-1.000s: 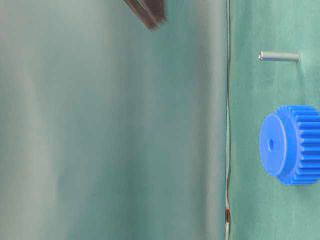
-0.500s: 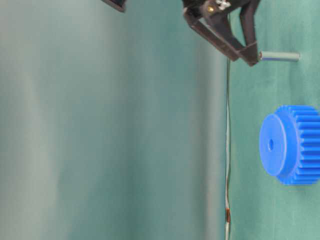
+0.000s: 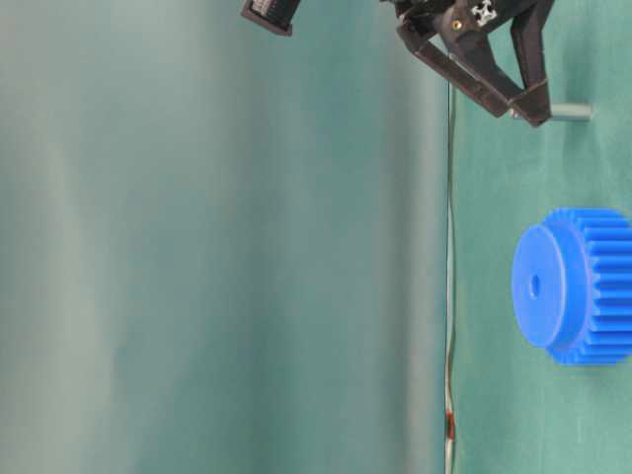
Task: Insert the shaft into the center hole of the gear.
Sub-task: 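Close the right gripper around the upright silver shaft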
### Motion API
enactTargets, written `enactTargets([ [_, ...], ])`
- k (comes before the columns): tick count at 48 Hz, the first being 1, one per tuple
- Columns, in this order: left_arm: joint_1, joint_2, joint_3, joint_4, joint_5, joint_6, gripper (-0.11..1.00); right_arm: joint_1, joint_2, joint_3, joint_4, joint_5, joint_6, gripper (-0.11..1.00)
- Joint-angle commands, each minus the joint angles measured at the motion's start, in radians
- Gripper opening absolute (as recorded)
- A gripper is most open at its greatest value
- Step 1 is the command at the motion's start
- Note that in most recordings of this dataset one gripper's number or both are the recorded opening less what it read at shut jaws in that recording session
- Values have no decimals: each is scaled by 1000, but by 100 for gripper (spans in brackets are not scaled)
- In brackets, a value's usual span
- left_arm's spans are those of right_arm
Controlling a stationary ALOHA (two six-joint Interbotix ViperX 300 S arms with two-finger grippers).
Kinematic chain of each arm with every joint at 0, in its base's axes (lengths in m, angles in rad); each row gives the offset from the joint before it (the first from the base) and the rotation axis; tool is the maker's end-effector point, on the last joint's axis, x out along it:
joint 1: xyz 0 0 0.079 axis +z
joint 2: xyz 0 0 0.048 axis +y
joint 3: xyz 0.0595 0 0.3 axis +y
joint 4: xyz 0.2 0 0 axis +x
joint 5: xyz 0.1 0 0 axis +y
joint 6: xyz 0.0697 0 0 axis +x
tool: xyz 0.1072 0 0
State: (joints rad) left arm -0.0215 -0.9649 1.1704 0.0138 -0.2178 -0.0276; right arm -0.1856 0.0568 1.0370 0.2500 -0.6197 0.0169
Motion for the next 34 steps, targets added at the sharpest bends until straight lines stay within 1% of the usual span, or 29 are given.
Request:
enactTargets([
  [1, -3, 5, -23, 3, -6, 2, 0, 11, -6, -11, -2, -14, -5, 83],
  [5, -3, 3, -25, 3, -5, 2, 0, 15, -8, -9, -6, -12, -5, 65],
  [13, -3, 3, -23, 3, -5, 2, 0, 20, -8, -9, -12, -8, -6, 23],
  [15, -3, 3, -23, 2, -5, 2, 0, 20, -8, -9, -12, -6, -8, 16],
  [34, -3, 5, -25, 3, -5, 0, 0, 20, -15, -9, -11, -6, -6, 16],
])
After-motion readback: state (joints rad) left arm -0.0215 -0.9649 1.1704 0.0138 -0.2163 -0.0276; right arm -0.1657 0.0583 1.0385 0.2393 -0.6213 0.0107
